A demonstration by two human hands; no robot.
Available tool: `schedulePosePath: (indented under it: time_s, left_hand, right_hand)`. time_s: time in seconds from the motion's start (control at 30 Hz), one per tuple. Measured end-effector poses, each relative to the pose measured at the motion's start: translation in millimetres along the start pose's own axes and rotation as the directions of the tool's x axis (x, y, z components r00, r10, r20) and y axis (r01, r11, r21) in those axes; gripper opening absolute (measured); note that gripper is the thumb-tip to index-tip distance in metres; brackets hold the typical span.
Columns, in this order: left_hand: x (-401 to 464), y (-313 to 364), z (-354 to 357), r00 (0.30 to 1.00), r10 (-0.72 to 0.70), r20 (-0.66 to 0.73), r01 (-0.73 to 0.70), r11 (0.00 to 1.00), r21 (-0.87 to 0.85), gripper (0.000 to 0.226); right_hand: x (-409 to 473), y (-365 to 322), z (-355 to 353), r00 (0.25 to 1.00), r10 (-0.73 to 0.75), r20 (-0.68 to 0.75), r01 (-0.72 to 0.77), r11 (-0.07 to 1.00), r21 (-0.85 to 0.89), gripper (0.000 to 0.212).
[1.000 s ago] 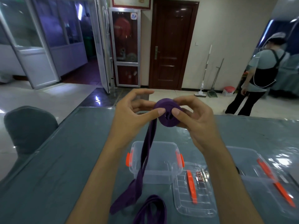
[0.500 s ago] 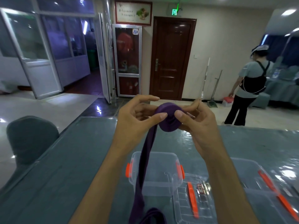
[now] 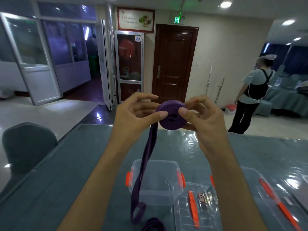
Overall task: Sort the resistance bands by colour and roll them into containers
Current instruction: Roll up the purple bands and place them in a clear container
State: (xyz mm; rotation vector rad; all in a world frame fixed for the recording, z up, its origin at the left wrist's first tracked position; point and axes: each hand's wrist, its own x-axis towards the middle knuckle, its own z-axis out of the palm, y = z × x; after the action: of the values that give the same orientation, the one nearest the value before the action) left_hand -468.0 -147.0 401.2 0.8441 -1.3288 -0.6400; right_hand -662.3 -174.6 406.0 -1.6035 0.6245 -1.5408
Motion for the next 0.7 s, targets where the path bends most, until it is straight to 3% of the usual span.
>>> schedulePosePath:
  time_s: [0.13, 0.3, 0.53, 0.7]
  left_hand:
    - [0.8, 0.2, -3.2, 0.999, -0.040, 0.025, 0.040, 0.999, -0.006, 0.053]
    - [0.9, 0.5, -6.4, 0.998, 0.037, 0.044, -0.041, 0.996, 0.078, 0.057]
    - [-23.9, -29.2, 0.9, 0.996, -0.092, 0.004, 0.092, 0.996, -0.005, 0.046]
    - [-38.1, -37.4, 0.3, 0.988, -0.152, 0.017, 0.153, 0.986, -0.072, 0.053]
  right_hand:
    - [-4.8, 3.0, 12.3, 0.995, -0.060, -0.081, 0.062, 0.998, 0.024, 0.024]
    - [-17.8, 16.8, 17.2, 0.992, 0.083, -0.095, -0.071, 0.989, 0.130, 0.024]
    - [-31.5, 28.5, 20.5, 0.971, 0.078, -0.227, -0.051, 0.991, 0.123, 0.025]
    - [-46.0, 37.9, 6.2, 0.966, 0.248, -0.070, -0.241, 0.965, 0.102, 0.019]
